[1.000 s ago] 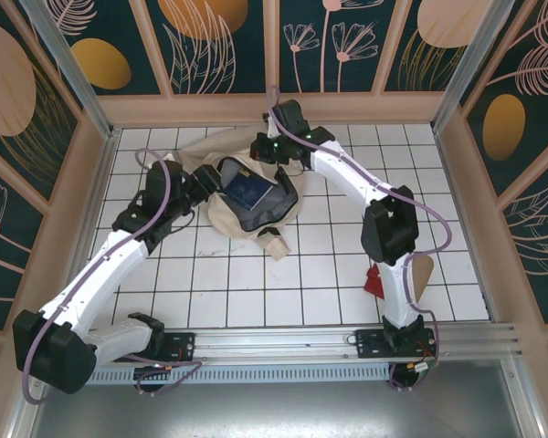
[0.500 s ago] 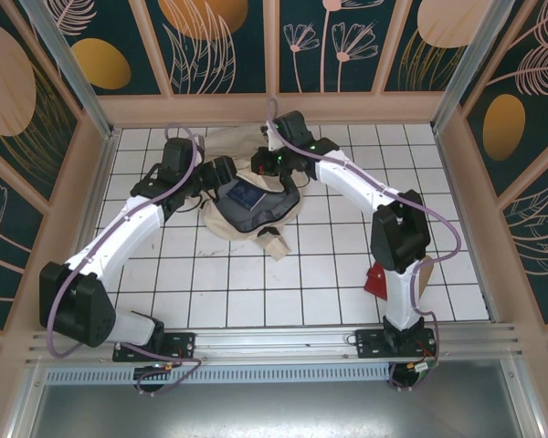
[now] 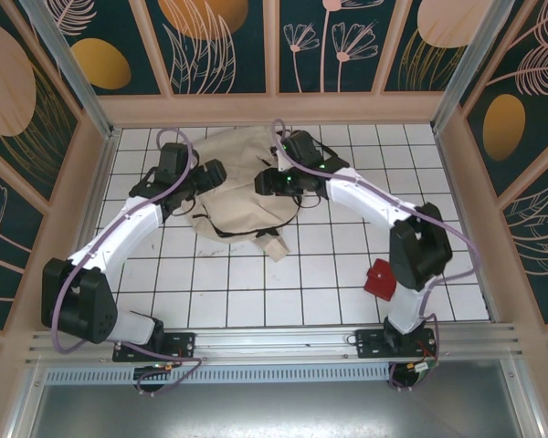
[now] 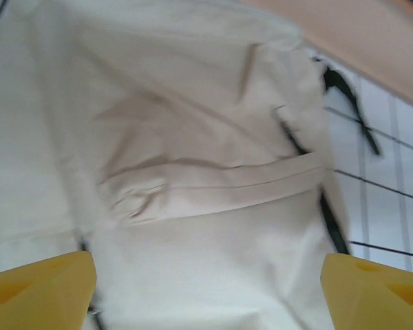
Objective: Pack the student bag
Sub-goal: Close the student bag at the top-center of the table, then move the student bag to the top-center of the table.
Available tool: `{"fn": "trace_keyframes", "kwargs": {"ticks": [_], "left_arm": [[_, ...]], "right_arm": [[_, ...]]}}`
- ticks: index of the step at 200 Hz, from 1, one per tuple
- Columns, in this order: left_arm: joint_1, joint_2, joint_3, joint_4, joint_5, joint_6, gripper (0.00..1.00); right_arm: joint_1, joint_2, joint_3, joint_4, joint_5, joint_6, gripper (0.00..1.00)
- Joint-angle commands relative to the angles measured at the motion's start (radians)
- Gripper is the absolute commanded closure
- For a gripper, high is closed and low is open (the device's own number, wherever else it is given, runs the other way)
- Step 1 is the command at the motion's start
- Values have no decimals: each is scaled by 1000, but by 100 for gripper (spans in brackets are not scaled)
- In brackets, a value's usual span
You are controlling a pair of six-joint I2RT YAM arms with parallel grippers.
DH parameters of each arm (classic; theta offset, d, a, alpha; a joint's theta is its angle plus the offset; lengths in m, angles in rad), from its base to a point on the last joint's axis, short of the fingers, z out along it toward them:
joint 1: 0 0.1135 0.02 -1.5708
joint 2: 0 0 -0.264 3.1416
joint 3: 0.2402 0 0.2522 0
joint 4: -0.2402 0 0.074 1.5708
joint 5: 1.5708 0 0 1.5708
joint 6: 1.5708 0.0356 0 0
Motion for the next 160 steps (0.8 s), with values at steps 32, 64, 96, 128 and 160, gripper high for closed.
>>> {"fn": "trace_keyframes", "kwargs": {"ticks": [32, 64, 96, 128, 160], "left_arm": [[85, -35, -165, 10, 46, -39, 11], [110, 48, -123, 58, 78, -44, 13], [114, 143, -32, 87, 78, -48, 14], [114, 195, -8, 123, 104, -63, 14], [114, 199, -16, 121, 85, -61, 14]], "right_arm": [[-8, -83, -134, 43, 256, 76, 42], [-90, 12, -88, 27, 307, 38, 41], [-176, 154, 11, 6, 301, 30, 42], [-230, 268, 95, -14, 252, 53, 47], [-250, 358, 166, -31, 213, 77, 56]]}}
